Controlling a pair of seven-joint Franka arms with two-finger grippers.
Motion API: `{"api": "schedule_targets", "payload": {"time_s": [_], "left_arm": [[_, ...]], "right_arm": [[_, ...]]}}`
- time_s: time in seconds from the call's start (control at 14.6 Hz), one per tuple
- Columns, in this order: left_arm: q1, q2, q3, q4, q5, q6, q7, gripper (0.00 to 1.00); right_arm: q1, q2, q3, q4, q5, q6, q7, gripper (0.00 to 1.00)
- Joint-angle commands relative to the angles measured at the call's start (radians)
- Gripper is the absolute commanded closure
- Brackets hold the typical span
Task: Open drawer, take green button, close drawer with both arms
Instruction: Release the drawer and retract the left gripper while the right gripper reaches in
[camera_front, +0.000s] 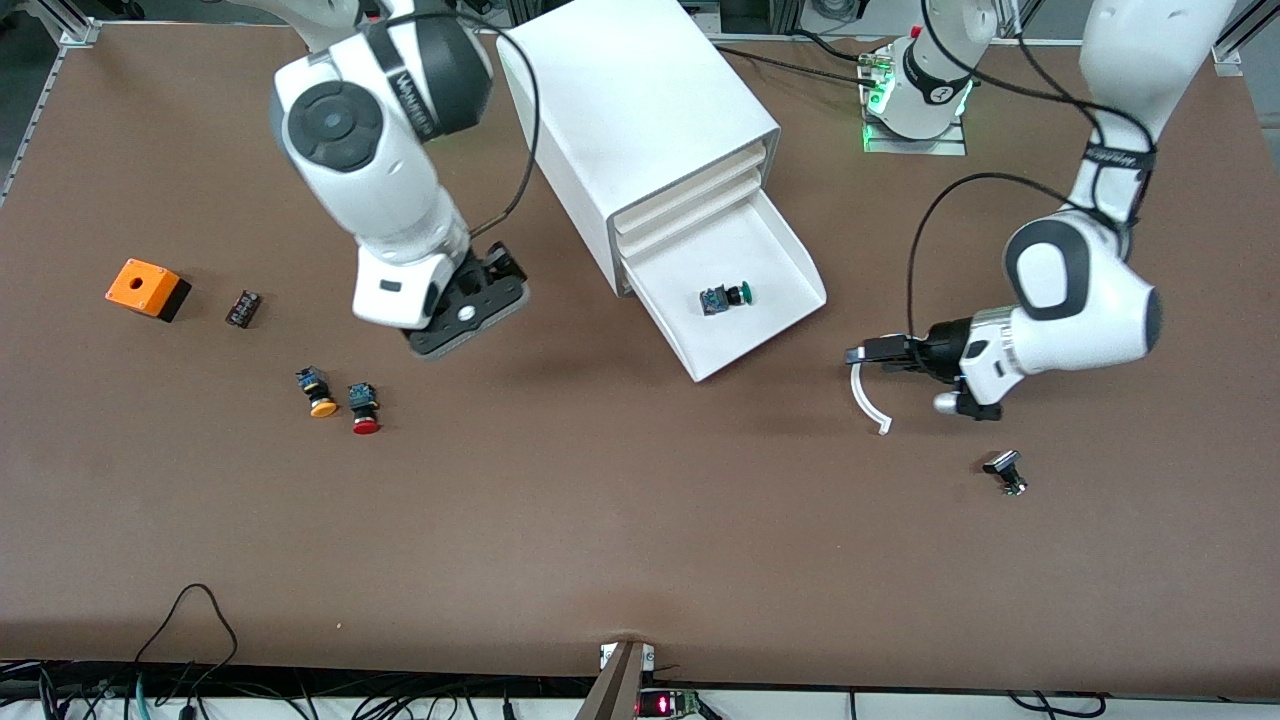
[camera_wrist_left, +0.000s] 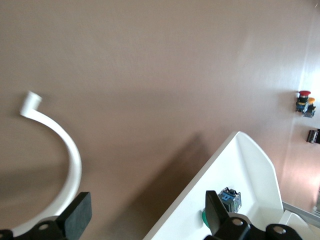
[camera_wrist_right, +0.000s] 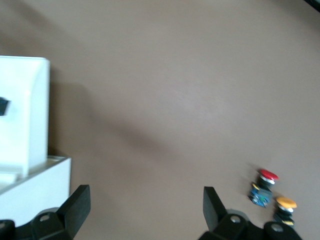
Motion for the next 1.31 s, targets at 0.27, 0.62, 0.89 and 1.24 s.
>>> {"api": "schedule_targets", "payload": {"time_s": [0.27, 0.62, 0.89, 1.24], "left_arm": [[0.060, -0.201, -0.004, 0.182, 0.474, -0.242, -0.024, 0.00], [0.070, -0.295, -0.007, 0.322, 0.720, -0.516, -0.060, 0.00], [0.069, -0.299, -0.016, 0.360, 0.802, -0.544, -0.077, 0.00], [0.067, -0.298, -0.016, 0.360, 0.803, -0.548, -0.108, 0.00]], "right_arm": [[0.159, 0.142, 0.000, 0.162, 0.011, 0.103, -0.104, 0.00], [0.255, 0.255, 0.000, 0.260, 0.010, 0.123, -0.240, 0.00], [0.279, 0.324, 0.014, 0.322, 0.011, 0.140, -0.392, 0.00], [0.298, 0.436, 0.022, 0.408, -0.003, 0.137, -0.658, 0.00]]}}
